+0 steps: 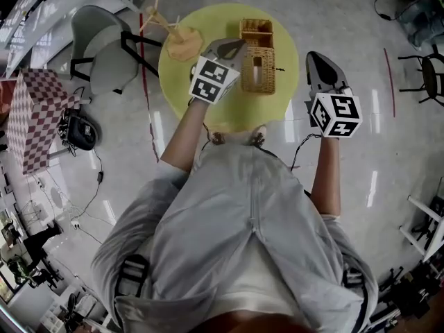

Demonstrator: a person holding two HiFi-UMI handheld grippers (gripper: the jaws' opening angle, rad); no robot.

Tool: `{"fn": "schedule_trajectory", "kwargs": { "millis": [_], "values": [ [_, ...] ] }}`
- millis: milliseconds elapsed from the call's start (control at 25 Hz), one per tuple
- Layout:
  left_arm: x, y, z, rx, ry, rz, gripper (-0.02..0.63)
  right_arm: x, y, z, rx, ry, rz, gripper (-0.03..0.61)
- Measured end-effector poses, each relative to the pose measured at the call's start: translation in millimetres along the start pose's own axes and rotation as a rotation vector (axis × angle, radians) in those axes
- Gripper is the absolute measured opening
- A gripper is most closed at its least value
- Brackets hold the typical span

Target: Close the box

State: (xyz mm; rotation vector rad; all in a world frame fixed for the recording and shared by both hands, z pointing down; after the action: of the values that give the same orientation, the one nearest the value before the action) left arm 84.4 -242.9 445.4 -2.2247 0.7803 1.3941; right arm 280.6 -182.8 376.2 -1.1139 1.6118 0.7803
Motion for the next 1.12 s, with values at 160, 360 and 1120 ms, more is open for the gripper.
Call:
{"fn": "schedule_trajectory", "kwargs": {
  "millis": [160,360,1120],
  "values": [
    [39,12,38,0.035,-0.123,-0.050,0.029,31,23,-1,-0.005,-0.031,0.093,0.023],
    [67,25,76,0.069,-0.206,-0.093,0.029,58,51,-2,0.020,-0.059,0.148,0.023],
    [88,30,124,0.139,-0.267,-0.103,0.029,74,78,8,0.015,-0.062,0.253,0.023]
  ]
}}
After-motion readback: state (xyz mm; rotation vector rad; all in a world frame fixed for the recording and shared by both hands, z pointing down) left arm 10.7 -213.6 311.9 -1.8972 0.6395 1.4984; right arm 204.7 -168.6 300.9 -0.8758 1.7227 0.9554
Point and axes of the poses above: the fingertips, and each gripper's own axes: z backward along the fingers, y to its left, x out of its top, the point moved 5 cm from there along z, backward along the fingers
